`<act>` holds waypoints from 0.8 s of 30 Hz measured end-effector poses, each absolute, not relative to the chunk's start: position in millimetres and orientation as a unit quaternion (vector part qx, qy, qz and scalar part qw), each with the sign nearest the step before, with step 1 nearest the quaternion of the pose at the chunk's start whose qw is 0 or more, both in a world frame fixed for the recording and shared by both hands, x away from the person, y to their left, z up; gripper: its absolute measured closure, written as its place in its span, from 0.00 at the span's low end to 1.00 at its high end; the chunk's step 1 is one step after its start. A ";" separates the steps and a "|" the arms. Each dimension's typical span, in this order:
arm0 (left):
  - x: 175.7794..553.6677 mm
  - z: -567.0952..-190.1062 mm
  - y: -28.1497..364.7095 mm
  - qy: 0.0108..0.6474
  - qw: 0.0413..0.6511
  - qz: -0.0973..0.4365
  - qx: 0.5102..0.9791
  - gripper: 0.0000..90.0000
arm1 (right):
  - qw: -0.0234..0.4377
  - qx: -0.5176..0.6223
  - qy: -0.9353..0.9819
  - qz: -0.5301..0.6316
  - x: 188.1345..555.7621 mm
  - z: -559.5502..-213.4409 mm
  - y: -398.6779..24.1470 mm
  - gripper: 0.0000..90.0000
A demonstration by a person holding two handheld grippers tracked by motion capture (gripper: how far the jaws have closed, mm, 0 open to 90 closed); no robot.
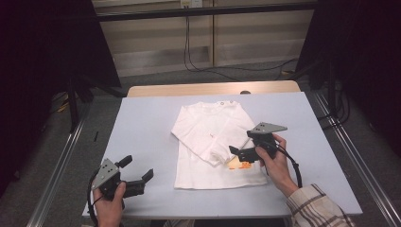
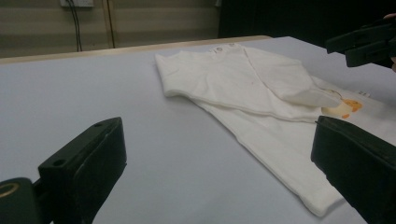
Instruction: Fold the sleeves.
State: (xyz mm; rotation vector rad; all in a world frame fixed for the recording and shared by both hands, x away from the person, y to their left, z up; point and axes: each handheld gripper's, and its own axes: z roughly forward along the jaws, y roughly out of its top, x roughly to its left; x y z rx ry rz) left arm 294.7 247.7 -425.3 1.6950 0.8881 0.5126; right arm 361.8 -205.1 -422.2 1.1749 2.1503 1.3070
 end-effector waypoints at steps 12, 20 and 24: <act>294.0 -424.6 248.8 0.380 0.553 0.221 0.708 0.04 | 0.222 0.433 0.727 0.485 349.6 -421.1 -219.4 0.06; 293.3 -423.9 252.0 0.390 0.556 0.230 0.697 0.04 | 0.261 0.443 0.707 0.486 335.5 -425.3 -235.1 0.06; 292.9 -423.6 251.1 0.388 0.559 0.222 0.698 0.04 | 0.274 0.449 0.696 0.489 330.3 -424.9 -243.7 0.06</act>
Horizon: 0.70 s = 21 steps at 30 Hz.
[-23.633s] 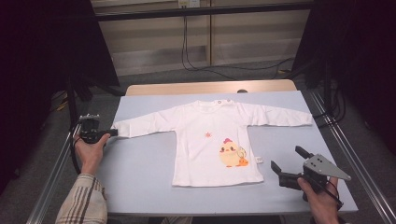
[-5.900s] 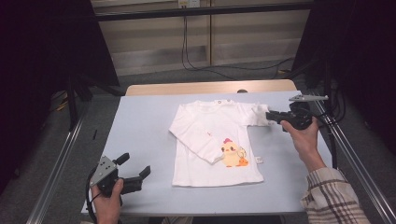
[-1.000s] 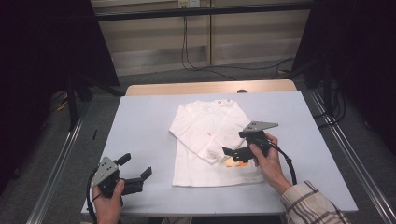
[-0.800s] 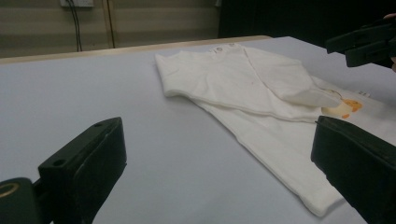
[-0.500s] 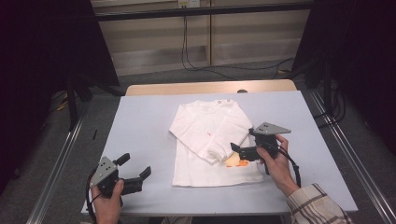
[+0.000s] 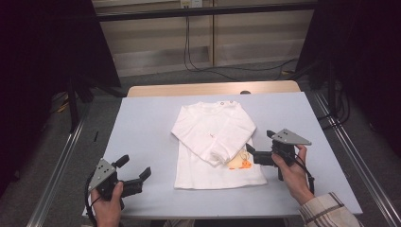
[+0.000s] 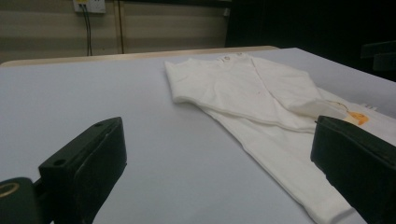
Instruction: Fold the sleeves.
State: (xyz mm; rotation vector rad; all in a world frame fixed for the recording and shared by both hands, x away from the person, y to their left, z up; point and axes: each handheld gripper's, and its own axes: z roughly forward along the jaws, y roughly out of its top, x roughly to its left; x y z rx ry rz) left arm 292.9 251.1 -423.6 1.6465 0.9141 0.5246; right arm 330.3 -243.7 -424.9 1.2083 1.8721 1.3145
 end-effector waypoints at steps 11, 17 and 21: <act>291.6 -423.8 249.2 0.388 0.560 0.227 0.696 0.04 | 0.295 0.470 0.673 0.489 309.0 -423.7 -269.6 0.05; 291.4 -424.8 248.2 0.394 0.558 0.231 0.692 0.04 | 0.319 0.476 0.657 0.490 298.5 -420.5 -282.7 0.05; 291.1 -424.9 247.8 0.396 0.559 0.233 0.691 0.04 | 0.326 0.480 0.648 0.493 292.4 -420.1 -288.7 0.05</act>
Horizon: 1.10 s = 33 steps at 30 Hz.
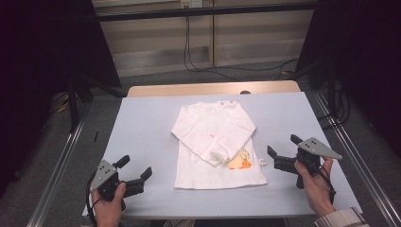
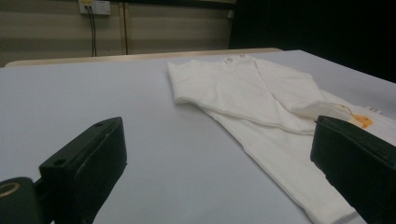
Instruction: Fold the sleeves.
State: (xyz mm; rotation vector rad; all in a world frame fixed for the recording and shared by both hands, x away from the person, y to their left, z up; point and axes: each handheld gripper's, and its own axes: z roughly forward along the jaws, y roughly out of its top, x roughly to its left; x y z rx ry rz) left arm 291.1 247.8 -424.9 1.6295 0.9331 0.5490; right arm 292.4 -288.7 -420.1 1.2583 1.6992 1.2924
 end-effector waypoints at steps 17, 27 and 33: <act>288.5 -424.6 254.6 0.421 0.565 0.235 0.670 0.03 | 0.367 0.490 0.618 0.494 264.2 -423.5 -309.6 0.03; 286.0 -422.6 261.4 0.427 0.565 0.241 0.663 0.03 | 0.377 0.496 0.609 0.491 246.1 -426.3 -320.9 0.03; 287.4 -421.9 263.0 0.429 0.569 0.241 0.658 0.02 | 0.375 0.499 0.614 0.483 248.0 -432.3 -325.2 0.04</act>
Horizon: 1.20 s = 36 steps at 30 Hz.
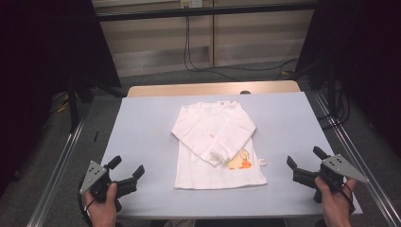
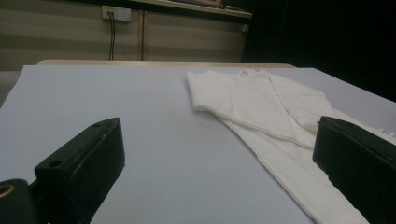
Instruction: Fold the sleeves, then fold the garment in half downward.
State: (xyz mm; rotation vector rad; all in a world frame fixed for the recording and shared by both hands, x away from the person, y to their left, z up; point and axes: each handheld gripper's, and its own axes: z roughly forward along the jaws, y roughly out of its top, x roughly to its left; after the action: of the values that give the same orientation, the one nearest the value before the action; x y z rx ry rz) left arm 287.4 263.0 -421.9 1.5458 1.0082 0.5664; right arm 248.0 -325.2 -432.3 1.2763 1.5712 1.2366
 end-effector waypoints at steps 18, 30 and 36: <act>294.5 -422.9 257.1 0.406 0.551 0.214 0.697 0.02 | 0.344 0.478 0.640 0.494 254.5 -432.7 -316.7 0.01; 300.8 -422.0 235.3 0.379 0.540 0.192 0.727 0.03 | 0.261 0.446 0.698 0.496 262.8 -426.7 -291.2 0.05; 310.6 -423.8 219.6 0.341 0.544 0.169 0.748 0.03 | 0.220 0.436 0.729 0.479 273.8 -423.6 -275.0 0.08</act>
State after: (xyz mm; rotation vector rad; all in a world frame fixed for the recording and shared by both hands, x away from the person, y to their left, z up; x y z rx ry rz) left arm 310.6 219.6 -423.8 1.7751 0.8087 0.4019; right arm 273.8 -275.0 -423.6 1.2062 2.0156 1.3258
